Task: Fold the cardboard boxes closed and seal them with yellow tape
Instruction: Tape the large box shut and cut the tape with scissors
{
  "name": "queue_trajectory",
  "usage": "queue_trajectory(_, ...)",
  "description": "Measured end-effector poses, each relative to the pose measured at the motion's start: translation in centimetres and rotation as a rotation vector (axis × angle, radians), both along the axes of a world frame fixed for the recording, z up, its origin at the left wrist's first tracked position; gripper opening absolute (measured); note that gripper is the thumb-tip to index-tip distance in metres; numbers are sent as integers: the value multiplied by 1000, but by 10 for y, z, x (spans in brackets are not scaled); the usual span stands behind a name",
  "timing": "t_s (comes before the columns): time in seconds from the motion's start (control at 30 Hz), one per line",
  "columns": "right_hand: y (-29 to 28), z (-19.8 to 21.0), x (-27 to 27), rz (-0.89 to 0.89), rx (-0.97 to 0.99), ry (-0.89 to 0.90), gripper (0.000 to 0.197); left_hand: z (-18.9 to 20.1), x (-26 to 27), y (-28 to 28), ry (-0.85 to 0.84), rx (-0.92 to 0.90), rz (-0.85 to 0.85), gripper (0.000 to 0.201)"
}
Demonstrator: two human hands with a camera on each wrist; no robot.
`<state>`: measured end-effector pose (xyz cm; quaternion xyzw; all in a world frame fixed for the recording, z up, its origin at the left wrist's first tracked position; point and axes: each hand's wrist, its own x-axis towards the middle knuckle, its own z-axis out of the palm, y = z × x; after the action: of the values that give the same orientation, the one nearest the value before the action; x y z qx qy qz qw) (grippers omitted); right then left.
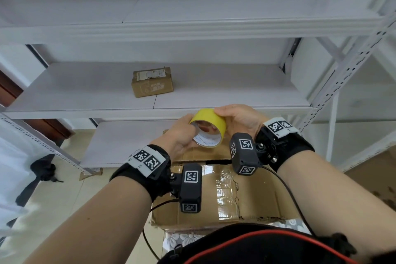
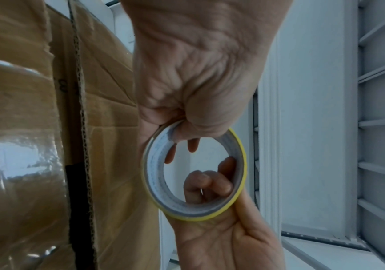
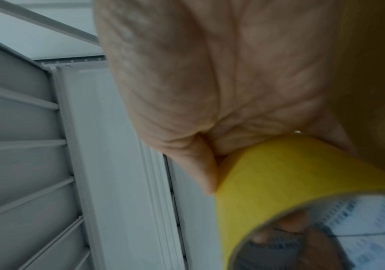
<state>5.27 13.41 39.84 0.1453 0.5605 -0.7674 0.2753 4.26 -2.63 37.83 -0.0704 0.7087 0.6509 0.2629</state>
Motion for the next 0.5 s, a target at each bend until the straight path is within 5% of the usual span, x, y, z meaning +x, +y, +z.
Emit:
queue_trajectory(0.4, 0, 0, -6, -21, 7, -30, 34, -3, -10, -4, 44, -98, -50, 42)
queue_trajectory(0.5, 0, -1, -11, -83, 20, -23, 25, 2, -12, -4, 216, -228, -53, 55)
